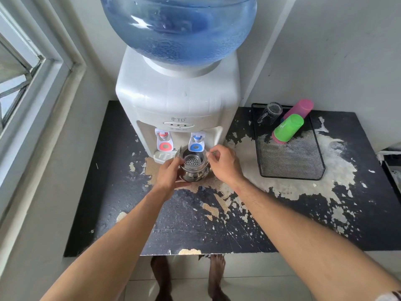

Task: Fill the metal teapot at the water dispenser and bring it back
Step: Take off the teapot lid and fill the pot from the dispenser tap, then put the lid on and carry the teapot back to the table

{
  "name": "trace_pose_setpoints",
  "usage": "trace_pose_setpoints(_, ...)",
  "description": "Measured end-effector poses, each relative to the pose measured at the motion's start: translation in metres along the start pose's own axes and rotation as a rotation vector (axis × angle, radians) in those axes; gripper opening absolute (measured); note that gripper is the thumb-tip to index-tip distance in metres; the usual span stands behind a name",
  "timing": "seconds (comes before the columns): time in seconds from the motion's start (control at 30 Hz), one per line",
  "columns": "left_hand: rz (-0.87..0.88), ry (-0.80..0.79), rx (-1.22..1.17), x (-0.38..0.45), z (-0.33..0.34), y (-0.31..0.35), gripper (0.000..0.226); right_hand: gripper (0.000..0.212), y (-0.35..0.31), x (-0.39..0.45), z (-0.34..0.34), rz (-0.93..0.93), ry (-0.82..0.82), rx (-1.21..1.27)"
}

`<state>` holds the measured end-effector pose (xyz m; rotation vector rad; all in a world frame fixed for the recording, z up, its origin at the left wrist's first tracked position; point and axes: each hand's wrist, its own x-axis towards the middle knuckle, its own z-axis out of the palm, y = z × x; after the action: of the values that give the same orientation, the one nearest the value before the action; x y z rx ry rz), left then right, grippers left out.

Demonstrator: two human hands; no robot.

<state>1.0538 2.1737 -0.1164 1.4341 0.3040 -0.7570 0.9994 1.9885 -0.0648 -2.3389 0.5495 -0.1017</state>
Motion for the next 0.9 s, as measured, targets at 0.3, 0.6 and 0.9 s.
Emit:
trace_pose_setpoints(0.3, -0.05, -0.052, 0.054, -0.014, -0.003, -0.021, 0.043, 0.025, 0.028, -0.013, 0.002, 0.158, -0.02, 0.097)
trace_pose_setpoints(0.6, -0.028, -0.005, 0.158, -0.026, 0.006, -0.05, 0.03, 0.01, 0.097, -0.026, -0.013, 0.311, -0.02, 0.0)
trace_pose_setpoints(0.9, 0.057, -0.006, 0.235, -0.03, 0.017, -0.059, 0.022, 0.034, 0.116, -0.025, 0.003, 0.233, -0.12, -0.185)
